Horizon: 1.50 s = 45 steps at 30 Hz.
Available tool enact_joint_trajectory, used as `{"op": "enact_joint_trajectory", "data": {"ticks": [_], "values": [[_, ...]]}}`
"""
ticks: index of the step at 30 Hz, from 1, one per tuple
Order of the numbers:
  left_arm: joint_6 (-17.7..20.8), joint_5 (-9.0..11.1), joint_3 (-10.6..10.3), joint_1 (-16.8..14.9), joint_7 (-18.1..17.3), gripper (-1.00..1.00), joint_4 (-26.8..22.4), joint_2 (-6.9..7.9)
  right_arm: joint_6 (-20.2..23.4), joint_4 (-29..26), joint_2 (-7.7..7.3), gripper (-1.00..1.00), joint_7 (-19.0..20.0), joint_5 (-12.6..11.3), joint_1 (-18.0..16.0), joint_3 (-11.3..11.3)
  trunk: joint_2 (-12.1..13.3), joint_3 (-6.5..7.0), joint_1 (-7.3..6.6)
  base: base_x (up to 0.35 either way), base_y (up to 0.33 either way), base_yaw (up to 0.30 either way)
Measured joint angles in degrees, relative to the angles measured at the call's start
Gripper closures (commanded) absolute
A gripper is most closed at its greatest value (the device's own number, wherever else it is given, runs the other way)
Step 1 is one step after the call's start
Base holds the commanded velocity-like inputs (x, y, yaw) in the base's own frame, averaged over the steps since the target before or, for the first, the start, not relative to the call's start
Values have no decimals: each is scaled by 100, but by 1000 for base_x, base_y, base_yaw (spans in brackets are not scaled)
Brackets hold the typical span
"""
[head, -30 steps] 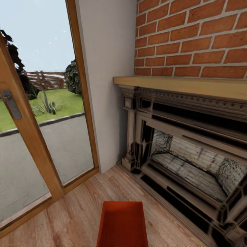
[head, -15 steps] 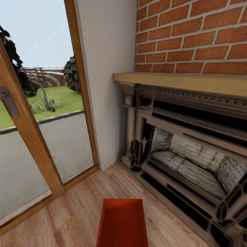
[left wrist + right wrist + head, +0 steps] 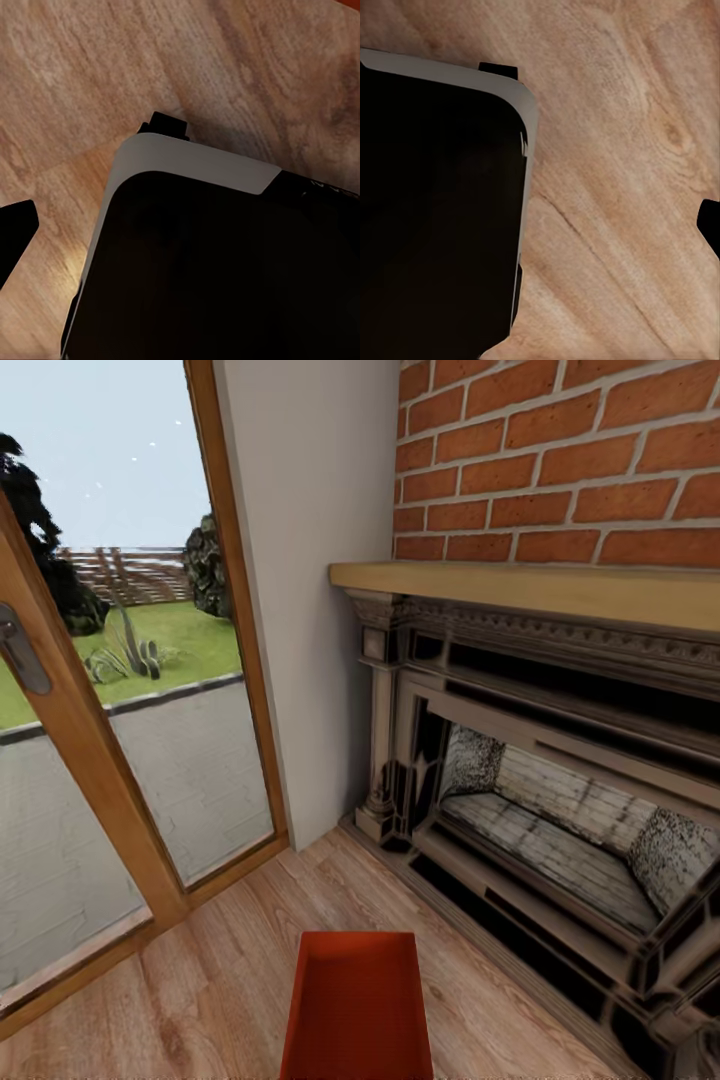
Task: Move the two storage containers from the living room to the garage. In the garage, place one container on the floor and stack the other container on top of it (either order is fine).
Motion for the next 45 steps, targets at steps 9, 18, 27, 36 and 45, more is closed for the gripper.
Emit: {"op": "enact_joint_trajectory", "data": {"ticks": [9, 18, 27, 36, 45], "values": [[0, -1, 3, 0, 0, -100, -2, 0, -3, 0, -9, -100, 55, 0, 0, 0, 0, -84, 0, 0, 0, 0], [0, -1, 2, 0, 0, -100, -3, 0, 2, 0, -8, -100, 69, 6, 0, 0, 0, -168, 0, 0, 0, 0], [0, -1, 1, 0, 0, -100, 0, 0, 2, 0, -8, -100, 70, 8, 0, 0, 0, -251, 0, 0, 0, 0], [0, -1, 5, 0, 0, -100, -3, 0, 10, 0, -8, -100, 77, 7, 0, 0, 0, -335, 0, 0, 0, 0], [0, -1, 3, 0, 0, -100, 0, 0, 14, 0, -8, -100, 82, 7, 0, 0, 0, -419, 0, 0, 0, 0]]}}
